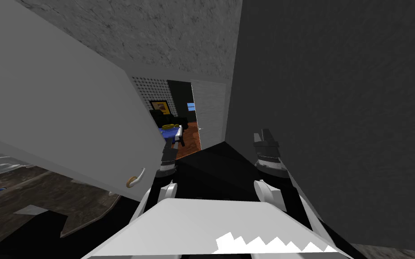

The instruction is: Pull the door open

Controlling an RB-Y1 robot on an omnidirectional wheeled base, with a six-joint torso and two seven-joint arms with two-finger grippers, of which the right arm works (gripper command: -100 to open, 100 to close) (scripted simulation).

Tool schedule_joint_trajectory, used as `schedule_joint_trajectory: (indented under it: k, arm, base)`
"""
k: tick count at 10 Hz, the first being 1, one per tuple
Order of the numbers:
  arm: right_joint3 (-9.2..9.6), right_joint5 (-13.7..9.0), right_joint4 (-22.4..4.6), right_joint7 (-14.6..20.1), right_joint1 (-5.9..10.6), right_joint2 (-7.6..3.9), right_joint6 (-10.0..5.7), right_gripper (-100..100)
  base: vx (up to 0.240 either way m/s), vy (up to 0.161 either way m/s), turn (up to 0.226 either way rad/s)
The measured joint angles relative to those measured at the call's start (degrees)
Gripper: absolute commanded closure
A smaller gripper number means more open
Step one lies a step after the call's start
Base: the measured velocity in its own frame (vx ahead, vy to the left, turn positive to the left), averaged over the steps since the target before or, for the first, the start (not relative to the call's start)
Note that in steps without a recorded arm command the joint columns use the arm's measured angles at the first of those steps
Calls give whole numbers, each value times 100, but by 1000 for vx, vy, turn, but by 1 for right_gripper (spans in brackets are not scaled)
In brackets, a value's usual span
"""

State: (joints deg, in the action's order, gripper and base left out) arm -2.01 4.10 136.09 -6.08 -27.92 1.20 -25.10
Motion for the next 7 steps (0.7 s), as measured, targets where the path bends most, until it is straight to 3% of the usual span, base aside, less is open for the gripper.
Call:
schedule_joint_trajectory:
  k: [7]
  arm:
    - [126, -145, -804, 154, 217, -297, -214, -100]
  base:
    - [115, 42, 58]
